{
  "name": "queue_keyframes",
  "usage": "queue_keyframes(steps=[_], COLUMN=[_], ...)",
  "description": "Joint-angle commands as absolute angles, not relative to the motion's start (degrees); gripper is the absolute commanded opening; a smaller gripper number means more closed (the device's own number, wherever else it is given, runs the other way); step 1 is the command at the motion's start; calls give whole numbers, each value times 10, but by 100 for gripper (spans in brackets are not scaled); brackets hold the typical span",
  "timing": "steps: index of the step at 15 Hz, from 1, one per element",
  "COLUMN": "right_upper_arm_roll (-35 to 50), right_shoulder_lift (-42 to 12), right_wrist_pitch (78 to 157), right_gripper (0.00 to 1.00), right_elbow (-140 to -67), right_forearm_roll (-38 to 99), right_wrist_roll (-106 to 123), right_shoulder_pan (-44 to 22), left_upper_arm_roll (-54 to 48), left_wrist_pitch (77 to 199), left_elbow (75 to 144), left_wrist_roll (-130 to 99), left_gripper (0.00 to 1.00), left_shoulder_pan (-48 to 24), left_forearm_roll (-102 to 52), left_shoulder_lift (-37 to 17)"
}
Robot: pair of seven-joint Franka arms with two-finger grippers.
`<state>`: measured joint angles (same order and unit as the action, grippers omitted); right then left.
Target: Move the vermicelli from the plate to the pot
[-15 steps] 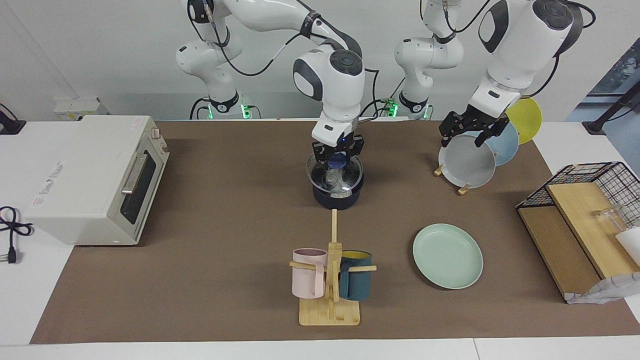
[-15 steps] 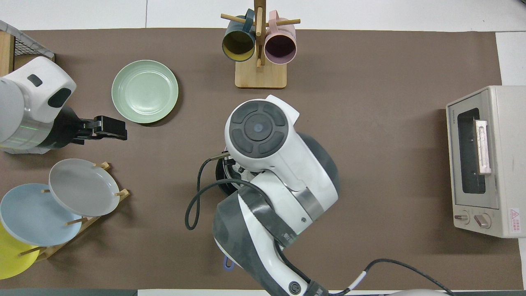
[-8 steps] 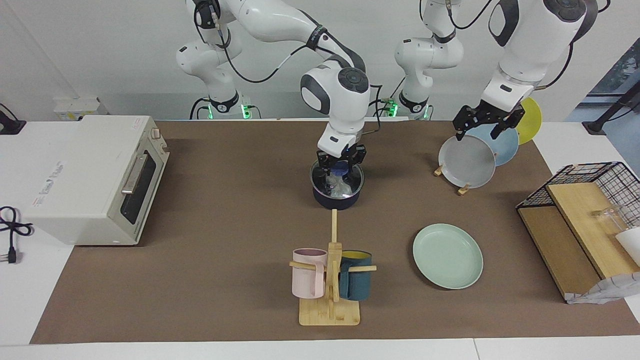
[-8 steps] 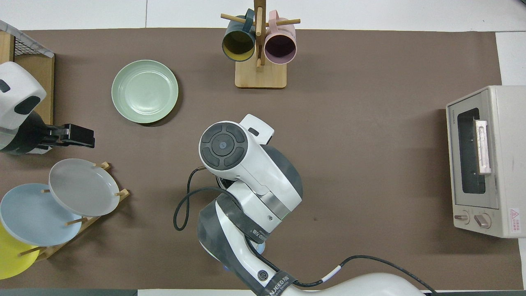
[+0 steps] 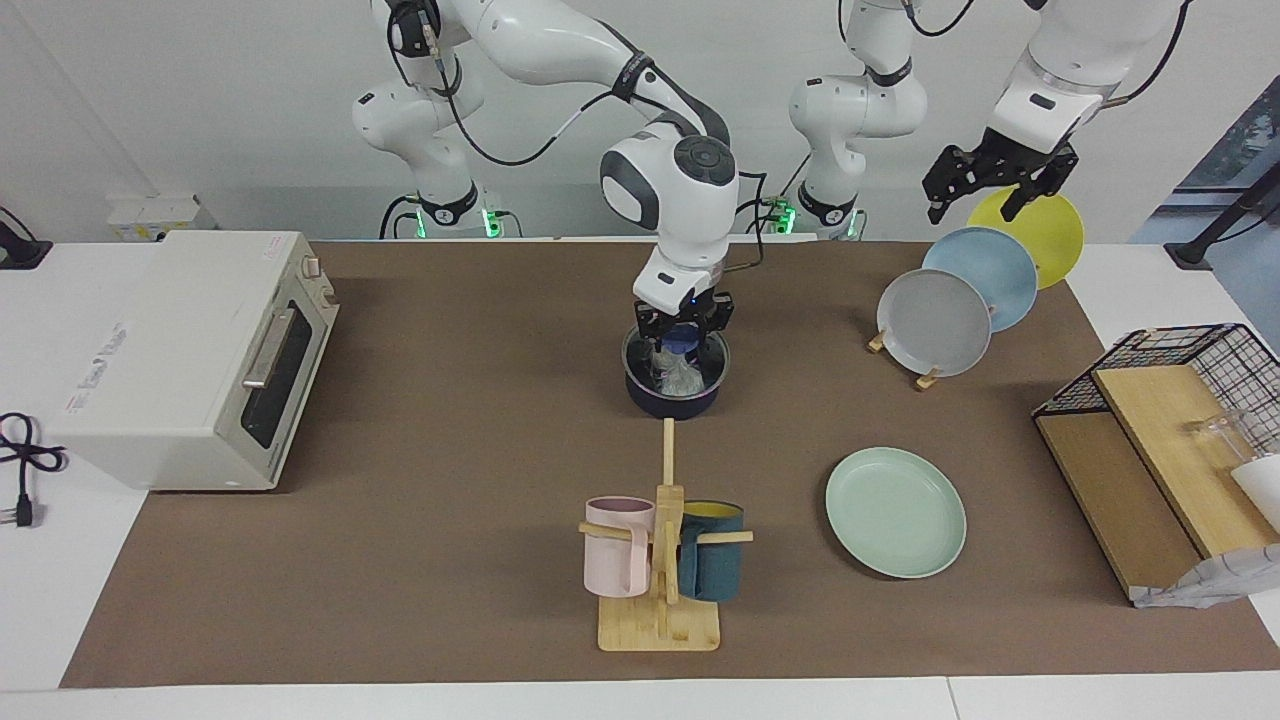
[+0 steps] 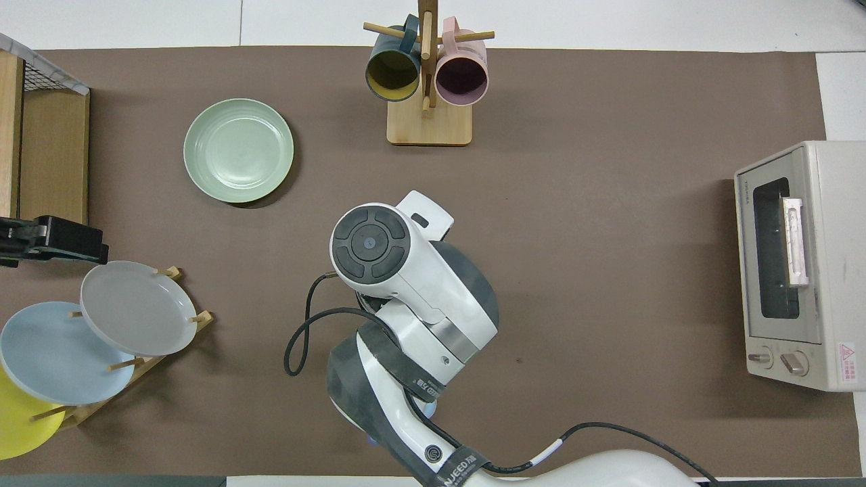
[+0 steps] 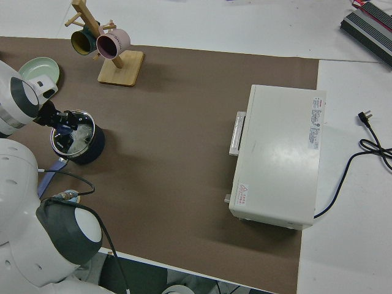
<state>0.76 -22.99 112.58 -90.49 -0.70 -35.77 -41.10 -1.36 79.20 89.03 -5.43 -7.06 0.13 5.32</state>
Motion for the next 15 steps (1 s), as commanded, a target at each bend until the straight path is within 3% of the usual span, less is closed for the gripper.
queue_keyframes(steps=[1,10,13,14,15], right_upper_arm_roll=[9,10,10,10,9], right_shoulder_lift=[-214,-214,-214,-214,-214], right_wrist_pitch=[1141,1141,1142,1143,1142], right_gripper=[32,32,58,73,100], right_elbow=[-934,-933,-934,-934,-933], right_forearm_roll=[-6,29,29,29,26], right_wrist_roll=[-370,-391,-389,-387,-385], right_shoulder_pan=[-410,-408,-407,-406,-405], left_upper_arm_roll=[-12,10,11,11,11], left_wrist_pitch=[785,831,844,850,855], left_elbow=[857,901,911,911,909], left_wrist_roll=[-46,-46,-45,-44,-43], left_gripper=[100,100,100,100,100], left_shoulder_pan=[-77,-83,-90,-90,-86], left_forearm_roll=[10,-37,-30,-29,-25], left_shoulder_lift=[22,33,26,25,24])
